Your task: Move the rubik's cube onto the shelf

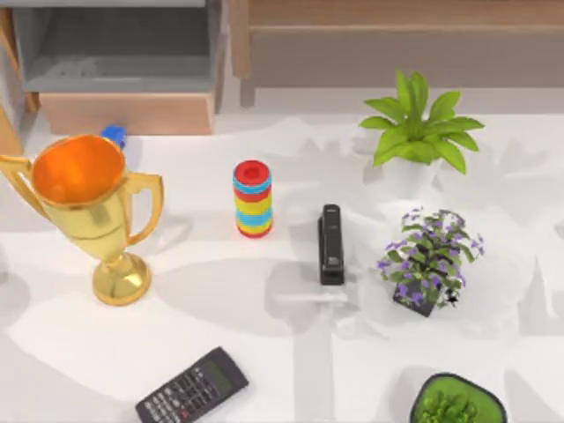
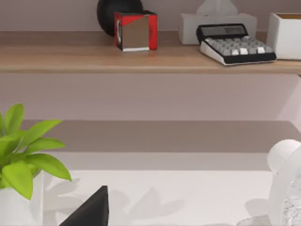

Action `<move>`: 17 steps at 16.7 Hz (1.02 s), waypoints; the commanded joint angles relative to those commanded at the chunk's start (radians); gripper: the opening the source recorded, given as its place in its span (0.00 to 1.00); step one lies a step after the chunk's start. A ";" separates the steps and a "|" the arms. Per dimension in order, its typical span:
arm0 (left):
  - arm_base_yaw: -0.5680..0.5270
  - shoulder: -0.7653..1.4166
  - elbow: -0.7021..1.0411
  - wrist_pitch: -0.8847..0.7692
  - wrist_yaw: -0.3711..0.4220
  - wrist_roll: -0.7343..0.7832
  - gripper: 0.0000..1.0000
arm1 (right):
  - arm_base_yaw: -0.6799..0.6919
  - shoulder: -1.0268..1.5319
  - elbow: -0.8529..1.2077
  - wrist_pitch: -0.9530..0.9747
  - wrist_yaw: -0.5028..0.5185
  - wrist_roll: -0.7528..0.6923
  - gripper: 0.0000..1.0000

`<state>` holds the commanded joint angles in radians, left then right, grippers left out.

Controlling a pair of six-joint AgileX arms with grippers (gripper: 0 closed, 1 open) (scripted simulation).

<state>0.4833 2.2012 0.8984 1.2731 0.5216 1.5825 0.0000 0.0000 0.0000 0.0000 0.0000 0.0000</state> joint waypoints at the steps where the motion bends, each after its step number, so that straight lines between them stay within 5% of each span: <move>1: 0.012 -0.014 -0.033 0.017 0.013 0.000 0.00 | 0.000 0.000 0.000 0.000 0.000 0.000 1.00; 12: 0.084 -0.088 -0.215 0.120 0.085 0.007 0.00 | 0.000 0.000 0.000 0.000 0.000 0.000 1.00; 17: 0.172 -0.148 -0.374 0.207 0.175 0.010 0.00 | 0.000 0.000 0.000 0.000 0.000 0.000 1.00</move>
<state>0.6552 2.0531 0.5245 1.4798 0.6970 1.5920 0.0000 0.0000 0.0000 0.0000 0.0000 0.0000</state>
